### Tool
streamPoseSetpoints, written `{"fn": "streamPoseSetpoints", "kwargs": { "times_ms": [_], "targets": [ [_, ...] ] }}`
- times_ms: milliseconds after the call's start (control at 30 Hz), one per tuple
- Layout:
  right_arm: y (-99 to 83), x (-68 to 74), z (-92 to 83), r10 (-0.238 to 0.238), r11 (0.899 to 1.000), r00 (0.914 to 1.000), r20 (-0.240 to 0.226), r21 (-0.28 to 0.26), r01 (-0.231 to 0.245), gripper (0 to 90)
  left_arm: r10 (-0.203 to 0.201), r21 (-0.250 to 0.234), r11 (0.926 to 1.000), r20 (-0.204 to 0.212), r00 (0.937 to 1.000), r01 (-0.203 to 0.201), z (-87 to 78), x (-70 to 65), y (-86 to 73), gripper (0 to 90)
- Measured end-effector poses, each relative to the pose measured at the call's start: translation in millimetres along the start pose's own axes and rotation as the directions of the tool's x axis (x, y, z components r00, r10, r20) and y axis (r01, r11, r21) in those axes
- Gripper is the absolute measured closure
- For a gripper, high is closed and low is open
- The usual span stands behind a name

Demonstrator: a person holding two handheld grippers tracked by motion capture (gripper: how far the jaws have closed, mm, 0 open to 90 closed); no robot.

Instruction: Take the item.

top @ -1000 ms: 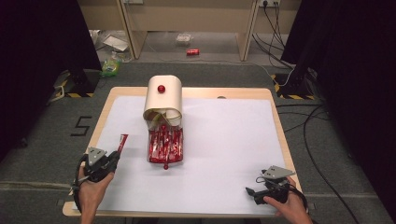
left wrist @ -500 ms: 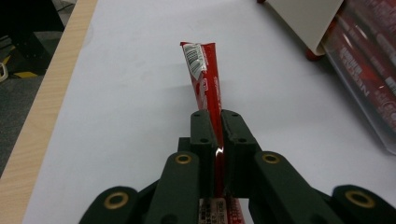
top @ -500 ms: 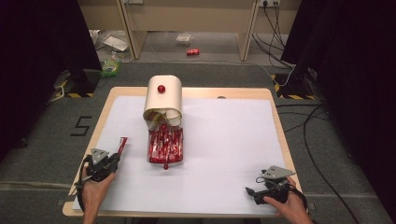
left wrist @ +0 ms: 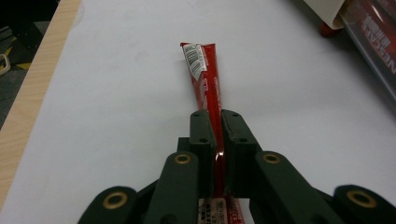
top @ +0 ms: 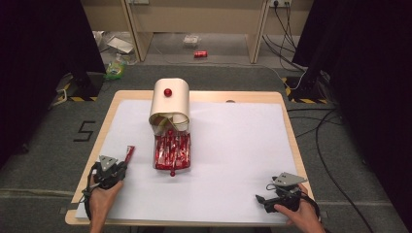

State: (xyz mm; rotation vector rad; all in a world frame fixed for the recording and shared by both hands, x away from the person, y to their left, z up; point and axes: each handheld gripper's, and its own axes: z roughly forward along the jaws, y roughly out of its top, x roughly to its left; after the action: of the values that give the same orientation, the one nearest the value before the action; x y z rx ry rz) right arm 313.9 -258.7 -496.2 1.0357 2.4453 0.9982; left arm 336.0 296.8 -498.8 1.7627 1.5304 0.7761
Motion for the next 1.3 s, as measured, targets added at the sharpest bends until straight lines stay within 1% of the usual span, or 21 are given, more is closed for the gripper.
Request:
{"fn": "streamPoseSetpoints", "kwargs": {
  "times_ms": [133,200,233,300,433,467,533,567,600,633,667,700,733,767,833,900,1033,1100,1300],
  "targets": [
    [0.0,0.0,0.0,0.0,1.0,1.0,0.0,0.0,0.0,5.6,0.001,0.006,1.0,0.001,1.0,-0.001,-0.2,-0.7,0.2,82.1],
    [0.0,-0.1,0.0,-0.001,1.0,1.0,0.001,0.0,0.001,5.6,-0.002,0.009,1.0,0.009,1.0,0.002,-0.5,-1.0,1.0,79.4],
    [0.0,0.0,0.0,0.0,1.0,1.0,0.0,0.0,0.0,5.7,0.001,0.007,1.0,0.015,0.9999,-0.001,-0.9,-1.6,1.4,75.5],
    [0.0,0.0,0.0,0.0,1.0,1.0,0.0,0.0,0.0,5.6,0.011,0.004,0.9999,0.032,0.9994,-0.011,-2.3,-3.3,2.3,70.5],
    [0.0,-0.2,0.0,-0.001,1.0,1.0,0.0,0.0,0.001,5.6,0.023,-0.017,0.9996,0.038,0.999,-0.022,-4.8,-5.7,5.2,62.4],
    [0.0,0.1,0.0,-0.001,1.0,1.0,0.001,0.0,0.001,5.7,0.027,-0.026,0.9993,0.041,0.9988,-0.026,-6.0,-7.0,6.0,56.2],
    [0.0,0.0,0.0,0.0,1.0,1.0,0.0,0.0,0.0,5.6,0.029,-0.029,0.9992,0.044,0.9986,-0.028,-6.6,-8.2,6.9,49.5],
    [0.0,0.0,0.0,0.0,1.0,1.0,0.0,0.0,0.0,5.6,0.035,-0.031,0.9989,0.049,0.9982,-0.034,-7.1,-8.8,7.6,49.5],
    [0.0,0.0,0.0,-0.001,1.0,1.0,0.0,0.0,0.001,5.6,0.047,-0.047,0.9979,0.062,0.9969,-0.045,-7.9,-11.1,9.2,43.3],
    [0.0,0.0,0.0,-0.001,1.0,1.0,0.0,0.0,0.001,5.6,0.047,-0.047,0.9979,0.062,0.9969,-0.045,-7.9,-11.1,9.2,40.9],
    [-0.1,0.2,-0.1,0.001,1.0,1.0,0.0,0.0,-0.001,5.7,0.054,-0.052,0.9973,0.064,0.9965,-0.051,-8.4,-12.8,9.9,40.9],
    [-0.1,0.2,-0.1,0.0,1.0,1.0,0.002,0.0,0.0,5.7,0.061,-0.05,0.9971,0.069,0.9957,-0.058,-8.7,-13.9,10.2,37.2],
    [-0.1,0.3,0.0,0.0,1.0,1.0,0.002,0.0,0.0,5.7,0.074,-0.048,0.9963,0.072,0.9946,-0.071,-8.8,-15.8,10.5,35.1],
    [-0.1,0.2,0.0,0.0,1.0,1.0,0.002,0.0,0.0,5.7,0.078,-0.051,0.9959,0.071,0.9944,-0.075,-8.6,-16.8,10.7,32.9],
    [0.0,0.0,0.0,-0.001,1.0,1.0,0.001,-0.001,0.001,5.7,0.076,-0.058,0.9957,0.071,0.9946,-0.072,-8.0,-18.2,11.1,30.0],
    [-0.1,0.2,0.0,-0.003,1.0,1.0,0.004,-0.002,0.003,5.8,0.074,-0.057,0.996,0.068,0.9949,-0.07,-7.9,-19.2,10.5,24.8],
    [-0.1,0.2,0.0,0.0,1.0,1.0,0.001,0.0,0.0,5.7,0.063,-0.067,0.9961,0.087,0.9942,-0.057,-9.4,-19.4,11.1,21.5],
    [-0.1,0.2,-0.1,-0.004,1.0,1.0,0.004,-0.002,0.004,5.8,0.066,-0.071,0.9957,0.096,0.9931,-0.059,-10.9,-20.4,10.7,19.8],
    [-0.1,0.3,-0.1,-0.003,1.0,1.0,0.004,-0.002,0.003,5.8,0.075,-0.079,0.9946,0.102,0.9919,-0.068,-14.7,-22.9,10.0,18.2]
  ]
}}
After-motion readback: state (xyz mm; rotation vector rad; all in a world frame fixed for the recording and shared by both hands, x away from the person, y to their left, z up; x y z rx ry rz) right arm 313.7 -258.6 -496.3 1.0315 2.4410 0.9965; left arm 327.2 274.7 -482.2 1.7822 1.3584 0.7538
